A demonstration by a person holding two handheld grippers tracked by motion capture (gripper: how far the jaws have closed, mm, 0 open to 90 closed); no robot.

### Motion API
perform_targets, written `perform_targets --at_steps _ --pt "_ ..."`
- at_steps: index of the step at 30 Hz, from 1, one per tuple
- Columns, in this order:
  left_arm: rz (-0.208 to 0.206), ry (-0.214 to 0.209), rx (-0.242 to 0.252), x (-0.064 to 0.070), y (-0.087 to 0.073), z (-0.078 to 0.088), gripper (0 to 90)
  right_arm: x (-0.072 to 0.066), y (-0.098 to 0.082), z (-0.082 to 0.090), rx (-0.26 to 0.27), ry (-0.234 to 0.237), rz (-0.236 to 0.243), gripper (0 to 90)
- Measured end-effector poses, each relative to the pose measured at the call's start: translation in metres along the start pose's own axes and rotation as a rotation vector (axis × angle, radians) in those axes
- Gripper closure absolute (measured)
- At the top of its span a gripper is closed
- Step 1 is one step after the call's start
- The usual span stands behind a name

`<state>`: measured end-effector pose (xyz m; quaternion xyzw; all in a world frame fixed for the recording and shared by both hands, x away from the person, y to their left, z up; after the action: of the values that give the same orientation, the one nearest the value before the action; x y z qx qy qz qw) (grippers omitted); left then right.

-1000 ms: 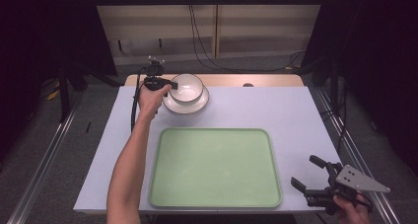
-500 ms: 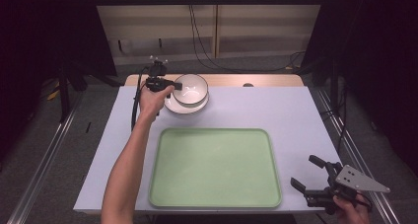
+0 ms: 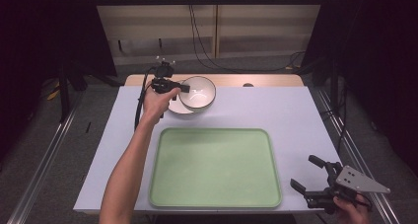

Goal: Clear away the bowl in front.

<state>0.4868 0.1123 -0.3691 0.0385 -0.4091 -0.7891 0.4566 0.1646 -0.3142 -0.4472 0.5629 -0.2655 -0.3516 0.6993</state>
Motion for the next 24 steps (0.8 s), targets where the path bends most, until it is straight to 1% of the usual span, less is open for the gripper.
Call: perform_targets --at_steps 1,2,4,5,6,9,12,13,14,15,18,19,20,22,24 --pt "-0.001 -0.002 -0.003 0.003 0.0 0.0 81.6 0.0 0.0 0.0 -0.004 -0.003 0.001 2.2" --pt "-0.011 -0.012 -0.007 0.005 0.0 0.0 81.6 0.0 0.0 0.0 -0.002 -0.001 0.003 2.2" --pt "-0.015 -0.03 -0.011 0.008 0.0 -0.001 81.7 0.0 0.0 -0.001 -0.001 -0.002 0.007 2.2" --pt "-0.013 -0.028 -0.01 0.011 0.0 -0.002 81.7 0.0 0.0 -0.001 -0.001 -0.002 0.007 2.2" --pt "-0.02 -0.028 -0.013 0.013 0.0 -0.002 81.6 0.0 0.0 0.0 -0.003 -0.002 0.002 2.2" --pt "-0.031 -0.049 -0.022 0.02 -0.001 -0.006 81.7 0.0 0.0 0.0 -0.002 0.0 0.003 2.2" --pt "-0.036 -0.056 -0.017 0.024 0.0 -0.007 81.5 0.0 0.0 0.0 -0.003 0.001 0.001 2.2" --pt "-0.045 -0.072 -0.024 0.027 0.0 -0.008 81.7 0.0 0.0 0.0 -0.003 0.002 0.002 2.2" --pt "-0.045 -0.072 -0.024 0.027 0.0 -0.008 81.6 0.0 0.0 0.0 -0.003 0.002 0.002 2.2" --pt "-0.045 -0.077 -0.021 0.032 0.0 -0.009 81.6 0.0 0.0 0.0 -0.002 0.002 0.003 2.2" --pt "-0.047 -0.093 -0.031 0.036 -0.001 -0.011 81.7 0.0 0.0 -0.001 -0.002 0.003 0.006 2.2" --pt "-0.06 -0.088 -0.036 0.04 -0.001 -0.014 81.7 0.0 0.0 0.0 -0.003 0.003 0.005 2.2" --pt "-0.06 -0.088 -0.036 0.04 -0.001 -0.014 81.6 0.0 0.0 0.0 -0.003 0.003 0.005 2.2" --pt "-0.063 -0.105 -0.045 0.045 -0.002 -0.017 81.5 -0.001 0.001 0.0 -0.002 0.001 -0.001 2.2" --pt "-0.07 -0.112 -0.045 0.049 -0.003 -0.019 81.6 0.0 0.0 0.0 -0.004 0.001 0.002 2.2"
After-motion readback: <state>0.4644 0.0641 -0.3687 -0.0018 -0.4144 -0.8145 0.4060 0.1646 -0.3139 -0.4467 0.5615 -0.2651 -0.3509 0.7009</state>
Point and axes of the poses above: each handheld gripper's, and its own axes: z roughly backward along the jaws, y roughly out of its top, x roughly to its right, the point moved 1 cm from there along -z, roughly forward along the jaws, and after that the axes turned 1 degree about -x, right-handed, at the moved point
